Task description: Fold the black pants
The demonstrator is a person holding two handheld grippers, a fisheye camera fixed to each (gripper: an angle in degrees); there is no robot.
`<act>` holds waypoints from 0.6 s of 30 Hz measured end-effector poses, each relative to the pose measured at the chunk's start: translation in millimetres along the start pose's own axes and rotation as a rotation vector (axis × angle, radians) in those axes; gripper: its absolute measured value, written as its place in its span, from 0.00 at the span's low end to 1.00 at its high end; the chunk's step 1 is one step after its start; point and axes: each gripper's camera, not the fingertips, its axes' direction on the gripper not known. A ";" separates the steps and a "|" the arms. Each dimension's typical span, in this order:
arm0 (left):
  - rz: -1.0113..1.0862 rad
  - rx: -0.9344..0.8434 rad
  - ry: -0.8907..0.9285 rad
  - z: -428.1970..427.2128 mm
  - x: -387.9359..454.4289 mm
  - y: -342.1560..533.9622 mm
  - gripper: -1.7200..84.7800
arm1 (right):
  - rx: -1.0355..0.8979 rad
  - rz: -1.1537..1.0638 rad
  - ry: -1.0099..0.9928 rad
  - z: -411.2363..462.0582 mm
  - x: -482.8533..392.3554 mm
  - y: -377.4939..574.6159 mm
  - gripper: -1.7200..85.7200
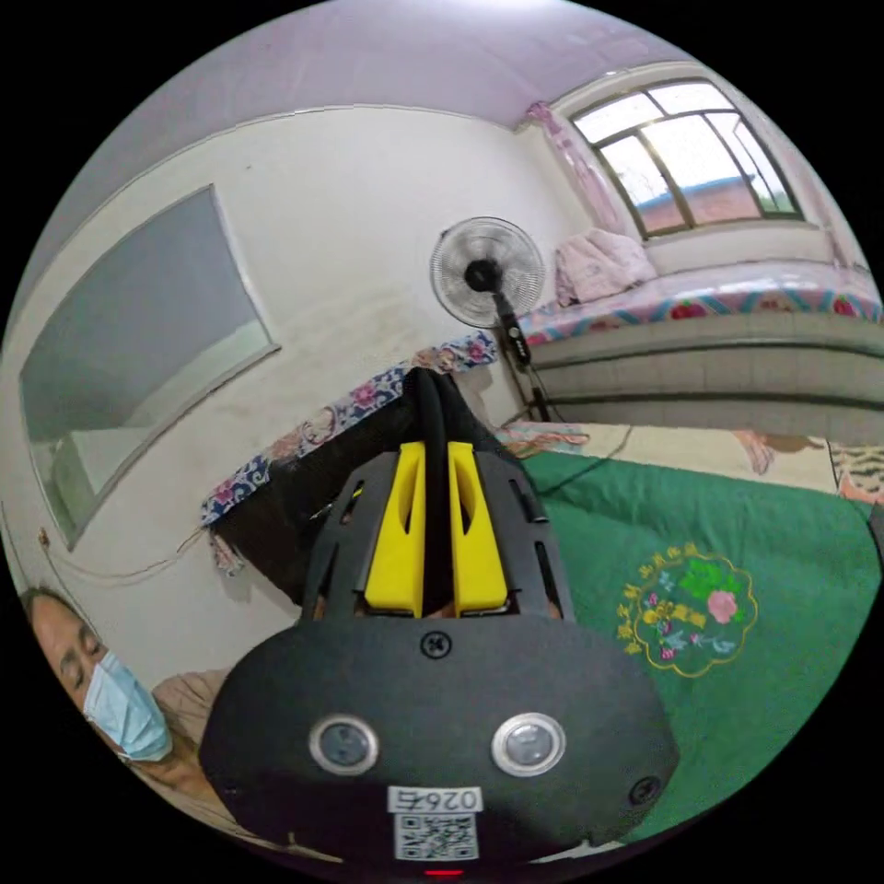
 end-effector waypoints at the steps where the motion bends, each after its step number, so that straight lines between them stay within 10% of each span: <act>1: -0.060 0.005 0.057 20.5 -13.4 0.2 0.06 | 0.005 0.029 -0.001 -7.2 15.7 1.9 0.02; 6: -0.088 -0.014 0.079 25.9 -49.9 6.8 0.07 | 0.234 0.146 0.050 -119.3 124.4 51.2 0.02; 11: -0.559 -0.378 -0.353 24.9 -142.4 64.7 0.06 | 0.356 0.539 0.447 -205.5 243.0 158.4 0.04; 18: -0.597 -0.156 -0.495 21.4 -135.6 27.3 0.03 | 0.290 0.548 0.558 -234.7 336.3 176.4 0.07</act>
